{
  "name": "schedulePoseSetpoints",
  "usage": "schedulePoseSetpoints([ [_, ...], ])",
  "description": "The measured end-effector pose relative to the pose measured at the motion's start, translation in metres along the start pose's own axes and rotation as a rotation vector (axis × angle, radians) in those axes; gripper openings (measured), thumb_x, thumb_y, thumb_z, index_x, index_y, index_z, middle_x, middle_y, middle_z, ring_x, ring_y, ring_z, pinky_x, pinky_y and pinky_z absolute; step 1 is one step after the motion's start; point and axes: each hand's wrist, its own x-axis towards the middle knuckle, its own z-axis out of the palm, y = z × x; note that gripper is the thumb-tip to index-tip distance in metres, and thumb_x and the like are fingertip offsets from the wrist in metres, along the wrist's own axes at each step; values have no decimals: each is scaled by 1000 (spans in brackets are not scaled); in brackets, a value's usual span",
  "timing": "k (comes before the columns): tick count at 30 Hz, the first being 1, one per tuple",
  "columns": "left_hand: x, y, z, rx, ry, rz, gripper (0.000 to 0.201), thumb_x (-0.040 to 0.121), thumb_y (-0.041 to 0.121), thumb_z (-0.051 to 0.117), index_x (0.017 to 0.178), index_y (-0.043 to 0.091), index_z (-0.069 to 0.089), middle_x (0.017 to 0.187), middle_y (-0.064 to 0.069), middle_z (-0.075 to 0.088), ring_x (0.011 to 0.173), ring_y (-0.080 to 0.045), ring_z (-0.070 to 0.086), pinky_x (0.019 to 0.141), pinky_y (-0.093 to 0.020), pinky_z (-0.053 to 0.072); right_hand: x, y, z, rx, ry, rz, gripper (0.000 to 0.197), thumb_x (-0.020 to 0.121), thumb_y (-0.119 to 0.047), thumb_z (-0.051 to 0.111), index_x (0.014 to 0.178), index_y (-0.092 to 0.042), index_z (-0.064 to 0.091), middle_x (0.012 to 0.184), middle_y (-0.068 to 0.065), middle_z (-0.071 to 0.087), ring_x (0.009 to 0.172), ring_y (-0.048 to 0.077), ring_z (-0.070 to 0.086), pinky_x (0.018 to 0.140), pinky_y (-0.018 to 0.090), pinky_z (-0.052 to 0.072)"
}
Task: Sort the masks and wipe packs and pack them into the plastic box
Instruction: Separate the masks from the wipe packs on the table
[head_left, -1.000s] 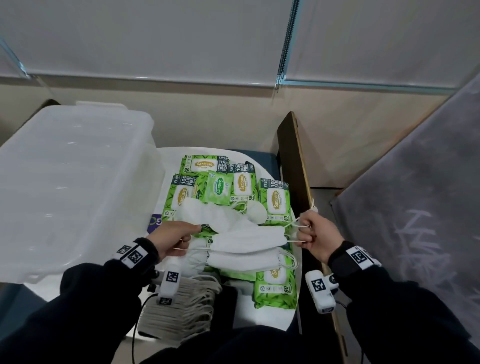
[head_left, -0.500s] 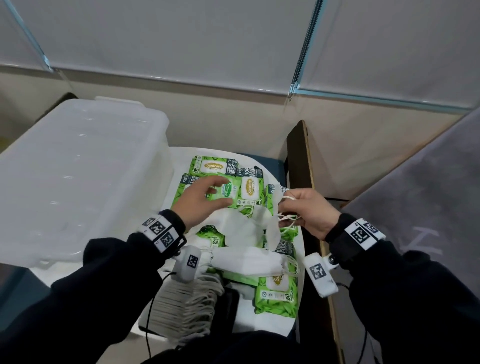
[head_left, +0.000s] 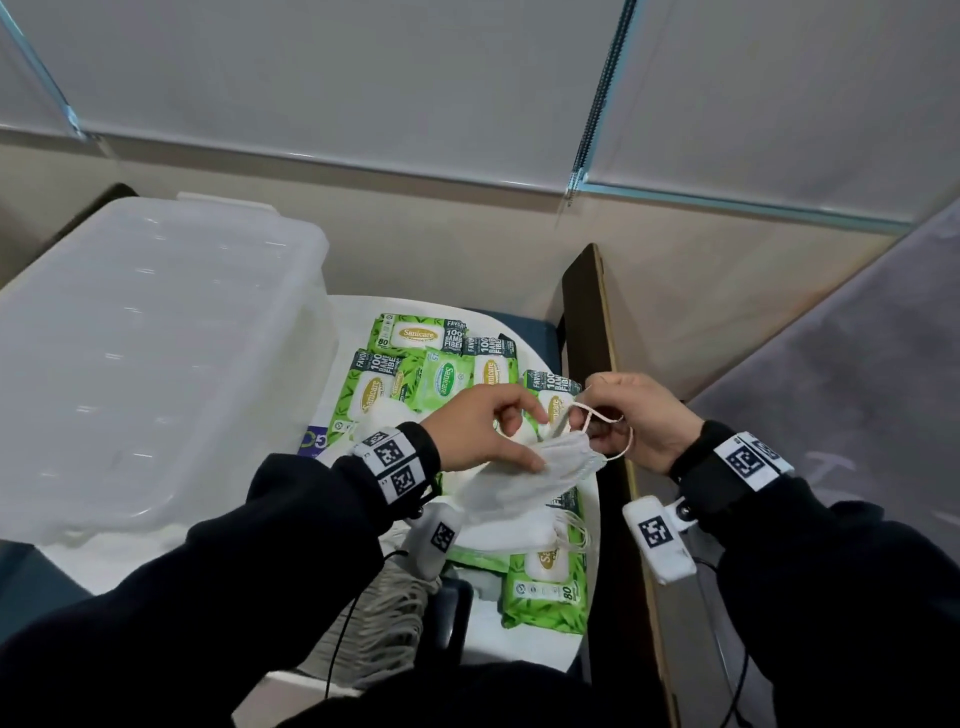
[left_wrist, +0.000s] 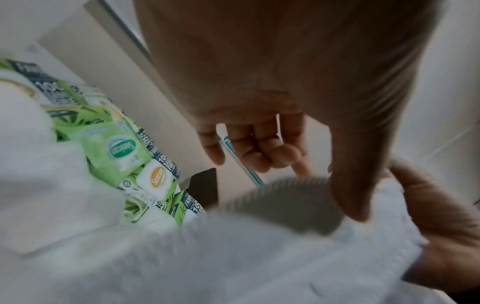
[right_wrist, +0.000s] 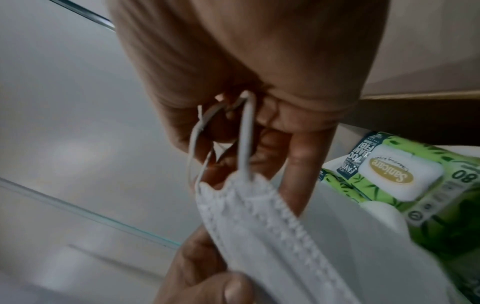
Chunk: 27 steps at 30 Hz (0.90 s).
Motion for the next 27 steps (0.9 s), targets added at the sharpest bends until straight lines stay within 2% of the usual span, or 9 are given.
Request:
schedulePoseSetpoints([
  [4,-1,0,-1,-134,43,0,11,83,15,84,89,13,76,74,2,66,70,-16,55,76,-38,49,-2,2,-6,82,99,101,25,93,-3,56,70,-11,63,73,15,69,46,17,57,44,23,38],
  [10,8,5,14,-73,35,-71,66,79,31,86,137,36,55,129,9,62,116,-8,62,98,-31,54,3,10,0,109,115,161,14,94,-8,55,91,4,62,68,15,67,39,18,55,40,24,44],
  [13,16,8,27,2,20,-71,38,78,32,76,115,32,70,109,10,71,99,-10,68,92,-37,58,7,14,7,167,87,167,20,99,-14,57,104,5,62,70,18,69,42,20,58,41,26,47],
  [15,19,6,26,123,111,-81,13,84,27,71,95,24,75,84,4,74,80,-16,71,83,-44,59,9,19,9,200,93,182,27,98,-22,64,109,2,65,73,17,69,46,19,59,42,25,49],
  [18,17,2,10,205,342,-148,11,88,16,68,87,23,77,73,3,72,69,-15,66,74,-35,58,9,29,6,218,50,209,41,81,-32,81,112,-8,68,84,12,68,65,22,63,55,34,60],
  [20,11,4,-10,195,554,-185,13,86,14,68,76,22,73,67,8,68,63,-7,60,66,-22,52,6,36,6,206,24,188,27,80,-15,82,99,-13,62,91,19,70,77,29,70,63,46,64],
  [22,3,7,-29,192,712,-192,20,82,14,68,64,22,62,58,11,60,57,-5,55,57,-10,43,7,46,6,251,83,170,43,83,10,73,89,-20,43,94,28,71,80,34,72,59,46,64],
  [24,-1,5,-39,178,696,-174,19,79,13,68,63,20,61,57,10,59,59,-9,57,59,-16,46,9,54,8,290,142,171,48,84,19,67,84,-20,40,91,27,71,75,32,71,57,43,63],
  [27,-4,-10,-32,184,427,-197,17,80,10,72,89,23,71,84,8,70,76,-11,66,75,-25,53,12,65,16,256,129,249,33,90,12,63,76,-14,48,81,16,66,61,21,61,55,37,60],
])
